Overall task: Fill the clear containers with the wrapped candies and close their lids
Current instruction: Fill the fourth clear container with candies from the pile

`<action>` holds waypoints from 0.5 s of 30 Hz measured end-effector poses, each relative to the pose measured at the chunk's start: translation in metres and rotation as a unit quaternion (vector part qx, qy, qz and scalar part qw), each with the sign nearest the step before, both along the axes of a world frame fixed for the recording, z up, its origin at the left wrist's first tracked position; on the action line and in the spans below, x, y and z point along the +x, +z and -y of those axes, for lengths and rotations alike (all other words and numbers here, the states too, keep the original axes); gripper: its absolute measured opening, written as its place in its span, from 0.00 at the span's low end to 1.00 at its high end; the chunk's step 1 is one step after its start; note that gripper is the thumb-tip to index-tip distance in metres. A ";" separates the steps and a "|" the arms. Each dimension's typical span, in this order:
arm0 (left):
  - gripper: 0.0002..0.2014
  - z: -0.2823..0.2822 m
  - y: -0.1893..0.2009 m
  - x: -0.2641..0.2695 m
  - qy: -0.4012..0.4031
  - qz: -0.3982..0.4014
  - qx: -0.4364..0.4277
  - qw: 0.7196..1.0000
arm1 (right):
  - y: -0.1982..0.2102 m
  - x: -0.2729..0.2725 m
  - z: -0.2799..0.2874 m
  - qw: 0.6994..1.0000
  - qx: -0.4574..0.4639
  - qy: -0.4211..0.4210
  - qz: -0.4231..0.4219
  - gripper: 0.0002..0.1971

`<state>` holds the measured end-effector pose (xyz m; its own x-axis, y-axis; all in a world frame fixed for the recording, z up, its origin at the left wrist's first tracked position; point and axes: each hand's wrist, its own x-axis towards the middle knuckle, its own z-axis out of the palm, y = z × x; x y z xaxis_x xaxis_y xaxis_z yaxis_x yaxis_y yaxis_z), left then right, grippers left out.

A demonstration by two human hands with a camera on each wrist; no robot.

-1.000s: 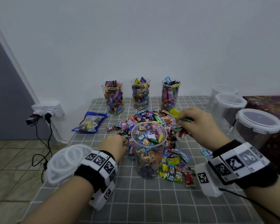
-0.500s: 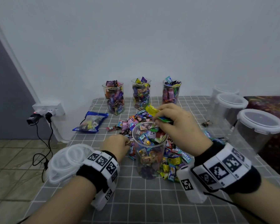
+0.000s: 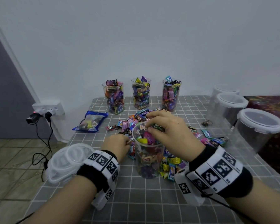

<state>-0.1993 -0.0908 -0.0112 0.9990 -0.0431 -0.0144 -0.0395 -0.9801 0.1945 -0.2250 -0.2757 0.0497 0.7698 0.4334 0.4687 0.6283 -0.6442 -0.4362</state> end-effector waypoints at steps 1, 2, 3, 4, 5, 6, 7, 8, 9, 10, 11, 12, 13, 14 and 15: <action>0.08 0.000 0.000 0.000 0.000 0.000 -0.002 1.000 | 0.000 0.000 0.000 1.000 0.004 -0.002 0.001 0.07; 0.08 0.001 0.001 0.000 0.001 -0.002 -0.004 1.000 | 0.000 0.000 -0.001 1.000 0.008 -0.003 -0.001 0.08; 0.08 0.001 0.001 0.000 0.002 -0.005 -0.006 1.000 | 0.000 0.000 -0.001 1.000 0.009 -0.005 -0.005 0.10; 0.09 0.001 0.001 0.000 0.002 -0.006 -0.008 1.000 | 0.001 -0.001 -0.002 1.000 0.008 -0.007 -0.010 0.13; 0.09 0.001 0.002 0.000 0.003 -0.006 -0.007 1.000 | 0.002 -0.002 -0.002 1.000 0.007 -0.009 -0.016 0.16; 0.09 0.001 0.002 -0.001 0.003 -0.004 -0.007 1.000 | 0.003 -0.003 -0.003 1.000 0.008 -0.010 -0.022 0.19; 0.09 0.001 0.003 -0.001 0.004 -0.002 -0.009 1.000 | 0.003 -0.004 -0.003 0.999 0.012 -0.012 -0.027 0.21; 0.09 0.001 0.003 -0.002 0.005 0.001 -0.014 1.000 | 0.004 -0.005 -0.003 0.999 0.017 -0.015 -0.033 0.24; 0.09 0.001 0.003 -0.003 0.006 0.002 -0.021 1.000 | 0.003 -0.006 -0.002 0.999 0.022 -0.018 -0.044 0.26; 0.09 0.000 0.004 -0.004 0.006 0.005 -0.030 1.000 | 0.002 -0.007 -0.001 0.998 0.028 -0.020 -0.061 0.29; 0.09 -0.001 0.004 -0.005 0.005 0.009 -0.038 0.999 | 0.001 -0.008 0.000 0.996 0.037 -0.021 -0.082 0.32; 0.09 -0.002 0.004 -0.005 0.005 0.018 -0.044 0.999 | -0.002 -0.008 0.001 0.992 0.053 -0.021 -0.108 0.36; 0.09 -0.003 0.004 -0.005 0.006 0.030 -0.049 0.998 | -0.005 -0.008 0.003 0.987 0.075 -0.018 -0.140 0.40; 0.09 -0.005 0.005 -0.006 0.009 0.043 -0.050 0.998 | -0.009 -0.009 0.006 0.979 0.100 -0.012 -0.176 0.46; 0.09 -0.007 0.006 -0.006 0.013 0.052 -0.052 0.997 | -0.013 -0.009 0.008 0.970 0.125 0.000 -0.211 0.53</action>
